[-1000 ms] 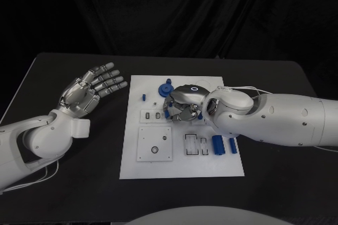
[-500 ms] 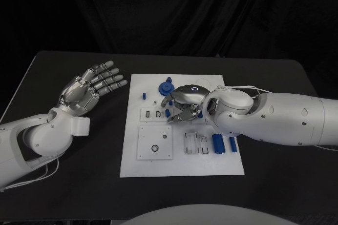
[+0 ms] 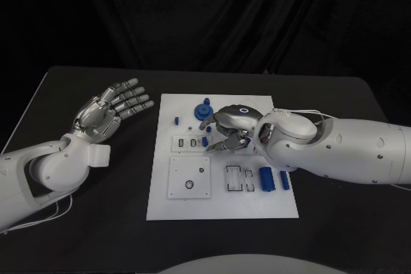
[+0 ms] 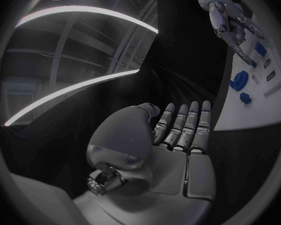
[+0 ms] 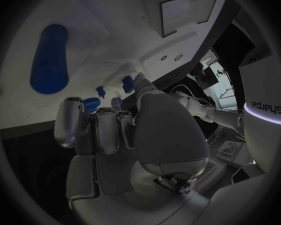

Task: Assemble the parts on the task board

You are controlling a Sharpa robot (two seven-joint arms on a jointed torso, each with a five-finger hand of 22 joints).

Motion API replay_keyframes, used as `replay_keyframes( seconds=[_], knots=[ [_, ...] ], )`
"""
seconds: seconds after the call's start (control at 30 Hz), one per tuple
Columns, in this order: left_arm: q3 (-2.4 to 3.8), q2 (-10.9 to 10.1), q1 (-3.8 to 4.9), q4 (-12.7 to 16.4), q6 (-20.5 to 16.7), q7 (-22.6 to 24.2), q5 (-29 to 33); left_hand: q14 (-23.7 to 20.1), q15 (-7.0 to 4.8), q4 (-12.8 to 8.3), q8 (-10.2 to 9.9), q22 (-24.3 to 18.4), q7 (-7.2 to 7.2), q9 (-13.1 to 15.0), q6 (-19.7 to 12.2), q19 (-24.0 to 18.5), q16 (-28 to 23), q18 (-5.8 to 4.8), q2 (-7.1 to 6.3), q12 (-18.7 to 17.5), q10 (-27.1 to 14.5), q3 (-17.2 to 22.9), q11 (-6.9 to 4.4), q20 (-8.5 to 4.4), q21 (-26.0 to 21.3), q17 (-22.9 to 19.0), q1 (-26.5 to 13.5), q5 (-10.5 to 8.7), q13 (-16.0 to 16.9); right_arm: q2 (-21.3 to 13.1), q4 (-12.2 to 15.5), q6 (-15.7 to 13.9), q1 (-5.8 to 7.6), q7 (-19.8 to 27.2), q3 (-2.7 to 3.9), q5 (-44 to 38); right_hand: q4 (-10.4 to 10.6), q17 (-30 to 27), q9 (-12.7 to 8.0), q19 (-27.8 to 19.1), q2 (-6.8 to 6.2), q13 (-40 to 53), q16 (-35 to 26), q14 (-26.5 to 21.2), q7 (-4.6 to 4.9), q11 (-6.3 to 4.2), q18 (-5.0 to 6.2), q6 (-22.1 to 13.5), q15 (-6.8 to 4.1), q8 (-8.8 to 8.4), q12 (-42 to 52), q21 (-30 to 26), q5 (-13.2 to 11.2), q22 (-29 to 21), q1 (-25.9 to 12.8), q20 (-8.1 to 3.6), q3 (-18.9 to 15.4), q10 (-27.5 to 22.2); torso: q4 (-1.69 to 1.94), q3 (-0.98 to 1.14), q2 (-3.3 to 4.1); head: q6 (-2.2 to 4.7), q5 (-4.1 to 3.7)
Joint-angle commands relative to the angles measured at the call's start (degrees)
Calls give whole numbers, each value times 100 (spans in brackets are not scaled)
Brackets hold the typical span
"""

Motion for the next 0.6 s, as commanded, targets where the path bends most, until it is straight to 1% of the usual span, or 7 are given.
replay_keyframes(
  seconds=[0.03, 0.23, 0.3, 0.4, 0.43, 0.47, 0.6],
  knots=[
    [6, 46, -8, -108, -28, 403, 29, -14, 3, -48, 22, 5, -29, 4, 52, -35, 59, -98, -41, 49, 33, 58, 0, 4, 23, -2, 129, -126, 7, -70, 16, -680, 38, 565, 3, 223, -71, 857, -37, -13, 159, 771, -33, 307, -2, 4, 98, 59, 5, 59, -41, -14, 102, 297, 243, -22, 118, -56, -20, 18, -27, 130, 41],
    [7, 127, -4, -249, -217, 179, 22, -9, -1, -97, 36, 7, -25, 7, 80, -32, 81, -95, -83, 66, 59, 67, -1, 3, 31, -3, 185, -183, 12, -227, -70, -1207, 129, 1076, 2, 708, -239, 810, -94, -25, 385, 671, -92, 285, 22, 17, 104, 274, 14, 226, -96, -56, 490, 299, 527, -15, 254, -156, -13, 34, -98, 343, 68],
    [8, 148, 0, -247, -339, -15, 8, 12, -11, -147, 49, 21, 1, 9, 106, 5, 118, -83, -136, 78, 83, 63, 12, 2, 65, -1, 235, -278, 13, -313, -121, -1396, 163, 1255, 1, 931, -269, 800, -113, -24, 433, 642, -104, 281, 38, 27, 104, 356, 19, 277, -112, -64, 640, 304, 575, -11, 286, -181, -7, 47, -159, 376, 73],
    [8, 170, 11, -242, -449, -220, -61, 28, -18, -157, 52, 35, 25, 9, 114, 41, 142, -75, -153, 85, 100, 57, 24, 2, 95, 2, 245, -312, 14, -381, -166, -1523, 182, 1395, 0, 1150, -263, 794, -121, -22, 461, 636, -111, 280, 43, 31, 103, 413, 24, 308, -115, -65, 694, 308, 574, -8, 296, -182, -10, 68, -216, 397, 86],
    [9, 181, 17, -243, -488, -313, -102, 32, -19, -159, 52, 38, 30, 9, 115, 50, 149, -73, -158, 86, 103, 54, 26, 1, 102, 2, 246, -317, 14, -407, -187, -1568, 188, 1455, -1, 1246, -261, 788, -132, -21, 480, 631, -118, 278, 50, 36, 103, 445, 28, 324, -118, -68, 745, 311, 577, -6, 307, -185, -16, 93, -271, 381, 97],
    [9, 198, 26, -246, -537, -434, -156, 90, -36, -172, 57, 83, 72, 9, 129, 182, 216, -49, -201, 108, 142, 28, 38, -1, 201, 13, 248, -346, 15, -437, -214, -1618, 193, 1537, -2, 1367, -258, 786, -139, -18, 495, 627, -120, 278, 58, 41, 102, 471, 29, 338, -120, -66, 780, 316, 578, -3, 315, -186, -18, 101, -287, 403, 101],
    [9, 273, 65, -270, -768, -918, -433, 426, -107, -201, 152, 243, 205, 33, 381, 538, 572, -4, -263, 253, 419, -21, 52, -35, 533, 96, 277, -392, 18, -554, -298, -1781, 204, 1876, -4, 1777, -211, 782, -160, -8, 544, 617, -124, 278, 84, 66, 97, 580, 48, 389, -124, -58, 850, 332, 540, 10, 328, -189, -26, 161, -408, 395, 129]
  ],
)
